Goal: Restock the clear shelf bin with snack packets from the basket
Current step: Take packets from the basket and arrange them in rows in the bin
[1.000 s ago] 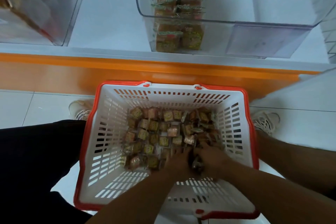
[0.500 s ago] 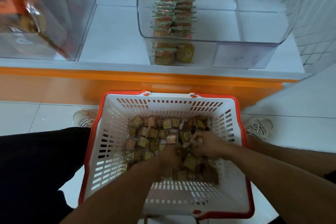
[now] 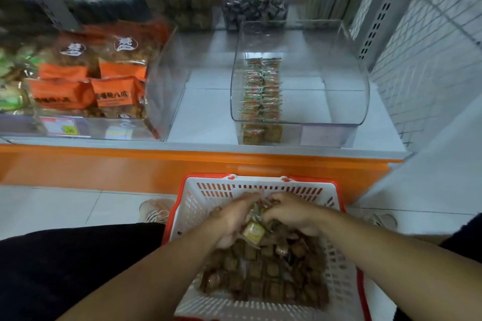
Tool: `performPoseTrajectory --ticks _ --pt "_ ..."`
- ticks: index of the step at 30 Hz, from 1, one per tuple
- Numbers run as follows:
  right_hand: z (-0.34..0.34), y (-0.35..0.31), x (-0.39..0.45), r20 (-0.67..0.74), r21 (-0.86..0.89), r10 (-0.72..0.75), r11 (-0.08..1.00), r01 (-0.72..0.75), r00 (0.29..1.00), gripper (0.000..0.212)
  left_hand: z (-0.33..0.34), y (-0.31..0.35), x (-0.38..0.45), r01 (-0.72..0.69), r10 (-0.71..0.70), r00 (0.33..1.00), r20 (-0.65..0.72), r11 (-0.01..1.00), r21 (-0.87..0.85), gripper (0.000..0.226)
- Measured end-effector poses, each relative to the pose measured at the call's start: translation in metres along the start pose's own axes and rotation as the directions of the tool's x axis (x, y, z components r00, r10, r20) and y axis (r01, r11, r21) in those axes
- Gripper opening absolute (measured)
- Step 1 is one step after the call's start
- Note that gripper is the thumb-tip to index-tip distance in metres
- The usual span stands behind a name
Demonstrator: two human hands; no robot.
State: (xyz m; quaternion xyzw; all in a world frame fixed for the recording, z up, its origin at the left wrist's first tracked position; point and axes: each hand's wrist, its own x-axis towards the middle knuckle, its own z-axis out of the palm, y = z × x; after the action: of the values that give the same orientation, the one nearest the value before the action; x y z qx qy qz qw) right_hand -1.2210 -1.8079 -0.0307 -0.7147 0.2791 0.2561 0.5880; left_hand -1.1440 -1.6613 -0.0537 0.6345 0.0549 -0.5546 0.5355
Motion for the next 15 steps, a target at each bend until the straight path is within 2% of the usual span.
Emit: performPoseTrajectory --ticks 2,4,7,9,12,15 --pt "-0.001 -0.024 -0.014 -0.032 -0.025 -0.059 0.998 0.058 0.998 0.037 0.006 0.021 -0.022 -0.015 0.015 1.0 -0.021 1.0 -0.006 0.051" --pt "-0.004 -0.05 -0.03 -0.1 -0.096 -0.176 0.981 0.167 0.979 0.032 0.012 0.043 -0.046 -0.047 0.047 0.999 -0.004 0.995 -0.083 0.043" --pt "-0.014 -0.089 -0.059 -0.148 -0.256 -0.395 0.901 0.351 0.907 0.032 0.019 0.076 -0.082 -0.197 0.208 0.977 0.035 0.96 -0.2 0.027" --pt "-0.022 -0.11 -0.078 -0.129 -0.272 -0.493 0.852 0.447 0.86 0.034 0.022 0.096 -0.1 -0.303 0.318 0.948 0.019 0.918 -0.257 0.032" --pt "-0.03 -0.132 -0.096 -0.183 -0.2 -0.569 0.82 0.536 0.802 0.026 0.02 0.121 -0.116 -0.425 0.422 0.904 -0.074 0.862 -0.277 0.034" --pt "-0.035 -0.145 -0.1 -0.27 0.064 -0.539 0.816 0.574 0.798 0.018 0.016 0.136 -0.117 -0.447 0.429 0.894 -0.127 0.841 -0.306 0.031"
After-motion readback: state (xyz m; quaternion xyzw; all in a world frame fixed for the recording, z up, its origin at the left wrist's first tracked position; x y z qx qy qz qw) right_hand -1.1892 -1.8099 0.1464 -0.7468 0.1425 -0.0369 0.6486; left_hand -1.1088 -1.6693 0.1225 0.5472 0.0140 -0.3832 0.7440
